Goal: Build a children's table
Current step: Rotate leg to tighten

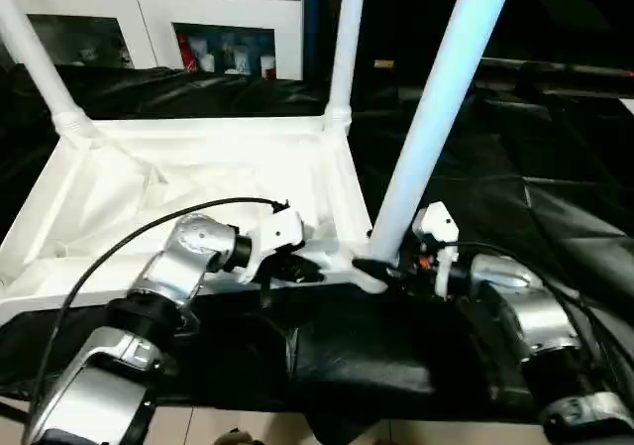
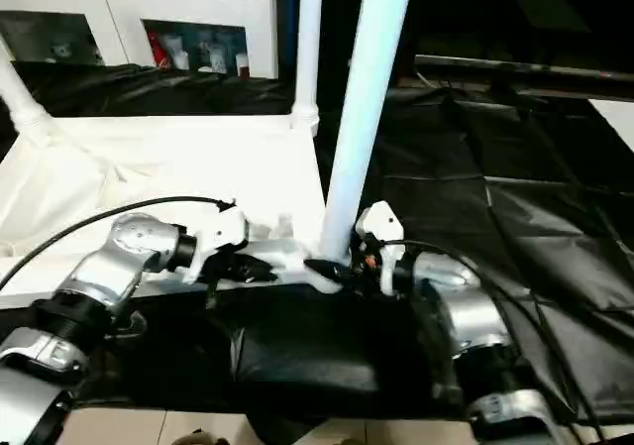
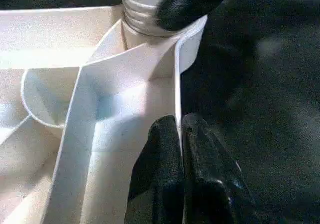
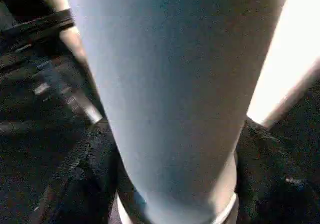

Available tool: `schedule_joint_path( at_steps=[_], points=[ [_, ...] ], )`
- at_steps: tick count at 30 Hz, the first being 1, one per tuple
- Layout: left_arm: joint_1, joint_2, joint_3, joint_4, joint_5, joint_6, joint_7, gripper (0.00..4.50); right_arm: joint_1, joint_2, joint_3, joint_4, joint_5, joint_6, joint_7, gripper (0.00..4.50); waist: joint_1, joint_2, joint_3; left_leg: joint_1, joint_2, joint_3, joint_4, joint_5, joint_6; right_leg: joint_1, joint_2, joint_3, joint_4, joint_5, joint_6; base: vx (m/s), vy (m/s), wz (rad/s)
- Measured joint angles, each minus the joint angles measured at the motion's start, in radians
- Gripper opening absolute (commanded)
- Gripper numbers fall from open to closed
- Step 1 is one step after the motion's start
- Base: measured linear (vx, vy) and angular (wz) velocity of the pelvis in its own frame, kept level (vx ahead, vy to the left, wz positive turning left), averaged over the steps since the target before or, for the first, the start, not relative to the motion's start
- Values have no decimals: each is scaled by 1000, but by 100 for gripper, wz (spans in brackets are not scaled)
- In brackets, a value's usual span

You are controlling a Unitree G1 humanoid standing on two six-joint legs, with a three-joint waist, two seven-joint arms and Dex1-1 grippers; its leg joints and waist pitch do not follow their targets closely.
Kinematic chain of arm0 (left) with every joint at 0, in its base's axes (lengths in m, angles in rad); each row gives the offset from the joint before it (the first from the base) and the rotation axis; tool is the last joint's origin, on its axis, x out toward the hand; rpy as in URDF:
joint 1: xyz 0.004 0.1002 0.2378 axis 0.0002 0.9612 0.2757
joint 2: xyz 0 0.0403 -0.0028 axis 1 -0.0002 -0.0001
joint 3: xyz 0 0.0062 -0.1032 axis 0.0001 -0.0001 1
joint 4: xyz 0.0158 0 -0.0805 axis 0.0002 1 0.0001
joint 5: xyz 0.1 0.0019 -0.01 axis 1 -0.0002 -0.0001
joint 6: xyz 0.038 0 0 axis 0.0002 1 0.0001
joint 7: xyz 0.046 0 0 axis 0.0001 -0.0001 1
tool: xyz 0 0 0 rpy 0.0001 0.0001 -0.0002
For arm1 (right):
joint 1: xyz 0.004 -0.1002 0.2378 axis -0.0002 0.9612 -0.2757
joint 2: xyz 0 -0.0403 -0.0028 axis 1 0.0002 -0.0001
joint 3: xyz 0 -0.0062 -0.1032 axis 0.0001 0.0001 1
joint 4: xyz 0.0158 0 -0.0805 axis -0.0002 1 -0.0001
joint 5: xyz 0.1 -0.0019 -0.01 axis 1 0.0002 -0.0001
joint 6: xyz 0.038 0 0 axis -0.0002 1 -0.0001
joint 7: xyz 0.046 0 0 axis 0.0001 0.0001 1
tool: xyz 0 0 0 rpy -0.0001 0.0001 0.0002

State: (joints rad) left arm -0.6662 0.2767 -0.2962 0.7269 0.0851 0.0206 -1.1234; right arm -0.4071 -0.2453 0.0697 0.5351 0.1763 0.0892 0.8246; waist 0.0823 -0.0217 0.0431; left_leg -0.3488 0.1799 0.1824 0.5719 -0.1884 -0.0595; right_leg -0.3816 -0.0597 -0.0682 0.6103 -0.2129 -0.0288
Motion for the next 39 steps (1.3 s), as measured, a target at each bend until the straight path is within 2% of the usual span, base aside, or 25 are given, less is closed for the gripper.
schedule_joint_path(
  at_steps=[4, 11, 12, 15, 17, 18, 21, 26, 30, 35, 36, 39],
  points=[
    [-70, -101, 7, 100, 33, 47, 178, 0, -65, 105, -90, 91, -5, 20, -284, 269, -9, 1, -1, 1, -2, 0, 3, 0, 0, 0, -1, 2, 0, -1, 3, 0, 0, 0],
    [-132, -202, 19, 193, 49, 90, 348, 0, -162, 151, -125, 202, -48, 13, -517, 269, -11, 5, -3, 0, -4, 0, 3, -1, 1, 1, -3, 3, -1, 2, -3, 0, 0, 0],
    [-135, -204, 22, 197, 50, 89, 352, 0, -174, 151, -125, 219, -59, 6, -518, 339, -13, 6, -4, -1, -4, 0, 2, -1, 1, 1, -3, 2, -1, 2, -3, 0, 0, 0],
    [-136, -204, 23, 204, 51, 80, 352, 0, -175, 154, -120, 231, -76, -17, -514, 339, -13, 7, -4, -1, -4, 0, 2, -1, 1, 1, -3, 2, -1, 2, -2, 0, 0, 0],
    [-137, -203, 24, 205, 52, 79, 351, 0, -175, 154, -117, 233, -88, -29, -508, 366, -14, 7, -3, -1, -4, 0, 2, -1, 1, 1, -3, 2, -1, 2, -2, 0, 0, 0],
    [-137, -197, 23, 205, 52, 70, 339, 0, -171, 141, -106, 235, -96, -46, -478, 380, -15, 6, -3, -1, -4, 0, 2, -1, 1, 0, -3, 2, -1, 2, -2, 0, 0, 0],
    [-122, -163, 22, 191, 46, 33, 275, 0, -143, 80, -74, 215, -85, -72, -307, 380, -18, 6, -3, -2, -4, 0, 1, -1, 2, -1, -2, 2, -1, 1, -1, 0, 0, 0],
    [-79, -94, 20, 133, 27, -5, 144, 0, -92, -25, -25, 146, -52, -71, -37, 380, -17, 7, -2, -3, 0, -1, -3, 2, 7, -1, 0, -1, 0, -1, 0, 0, 0, 0],
    [-32, -36, 15, 66, 5, -27, 29, 0, -63, -66, -1, 112, -38, -79, 104, 380, -21, 7, -2, -3, 0, -1, -3, 2, 7, -1, 0, -1, -1, -1, 0, 0, 0, 0],
    [14, 11, 7, -13, -19, -26, -88, 0, -51, -75, 31, 81, -10, -69, 217, 380, -16, 10, 0, -2, 0, -1, -2, 2, 6, -2, 0, -1, -1, -1, 0, 0, 0, 0],
    [27, 22, 5, -36, -22, -25, -109, 0, -41, -80, 41, 63, -8, -69, 240, 355, -11, 10, 0, -2, 0, 0, -2, 2, 6, -3, 0, -1, -1, -1, 0, 0, 0, 0],
    [34, 34, 5, -46, -28, -25, -138, 0, -28, -81, 46, 58, -7, -68, 255, 342, -5, 9, 0, -3, 0, 0, -2, 2, 6, -3, 0, -1, -1, -1, 0, 0, 0, 0]
  ],
)
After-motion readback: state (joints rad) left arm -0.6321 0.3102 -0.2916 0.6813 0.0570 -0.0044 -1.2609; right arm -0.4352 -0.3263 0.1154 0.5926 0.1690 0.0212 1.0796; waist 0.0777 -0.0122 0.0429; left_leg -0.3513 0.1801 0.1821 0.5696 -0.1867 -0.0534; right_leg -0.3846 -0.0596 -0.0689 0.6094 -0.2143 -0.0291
